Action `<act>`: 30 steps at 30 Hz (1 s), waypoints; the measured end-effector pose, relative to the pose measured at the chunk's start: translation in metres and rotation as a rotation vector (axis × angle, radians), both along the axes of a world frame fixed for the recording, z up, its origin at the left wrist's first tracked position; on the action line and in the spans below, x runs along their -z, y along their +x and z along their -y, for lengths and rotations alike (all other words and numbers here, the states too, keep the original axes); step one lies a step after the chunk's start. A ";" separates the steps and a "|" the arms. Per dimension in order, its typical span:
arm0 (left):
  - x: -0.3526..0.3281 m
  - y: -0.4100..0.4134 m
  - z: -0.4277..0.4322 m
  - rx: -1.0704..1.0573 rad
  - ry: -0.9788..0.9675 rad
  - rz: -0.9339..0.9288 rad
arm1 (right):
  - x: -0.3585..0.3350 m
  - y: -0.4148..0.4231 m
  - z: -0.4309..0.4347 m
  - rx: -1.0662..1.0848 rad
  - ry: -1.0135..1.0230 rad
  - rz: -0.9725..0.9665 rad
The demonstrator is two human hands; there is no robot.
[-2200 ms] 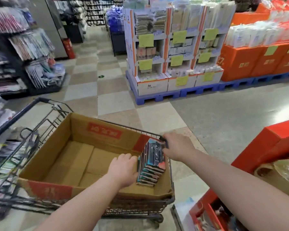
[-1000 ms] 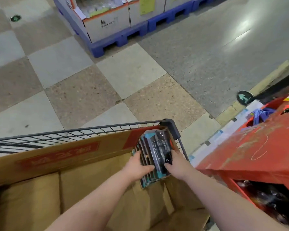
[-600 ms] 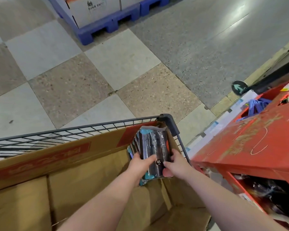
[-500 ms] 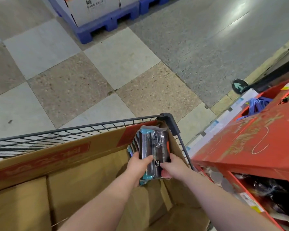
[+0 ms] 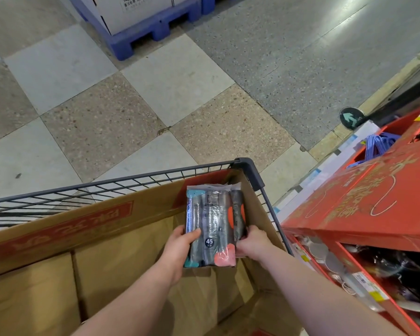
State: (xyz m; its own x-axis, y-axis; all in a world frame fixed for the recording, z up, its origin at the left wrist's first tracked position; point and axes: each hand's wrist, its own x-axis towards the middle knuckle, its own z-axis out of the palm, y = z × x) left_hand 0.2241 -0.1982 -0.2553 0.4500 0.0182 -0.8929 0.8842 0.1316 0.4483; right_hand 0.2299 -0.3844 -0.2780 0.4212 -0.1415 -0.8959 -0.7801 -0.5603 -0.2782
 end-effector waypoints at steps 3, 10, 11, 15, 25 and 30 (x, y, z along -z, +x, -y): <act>0.000 -0.002 -0.006 0.043 0.004 0.018 | -0.012 -0.010 -0.008 0.216 0.175 -0.024; -0.008 -0.008 -0.016 -0.055 -0.034 0.009 | -0.050 -0.025 -0.013 0.499 0.337 0.038; -0.011 -0.008 -0.015 -0.067 -0.041 0.009 | -0.056 -0.026 -0.012 0.524 0.325 0.070; -0.033 -0.010 -0.003 -0.062 -0.052 0.065 | -0.084 -0.031 0.004 0.538 0.294 0.185; -0.112 -0.033 0.069 0.099 -0.147 0.275 | -0.153 -0.094 0.083 0.684 0.271 0.458; -0.155 -0.077 0.138 0.218 -0.240 0.334 | -0.202 -0.166 0.140 0.787 0.266 0.599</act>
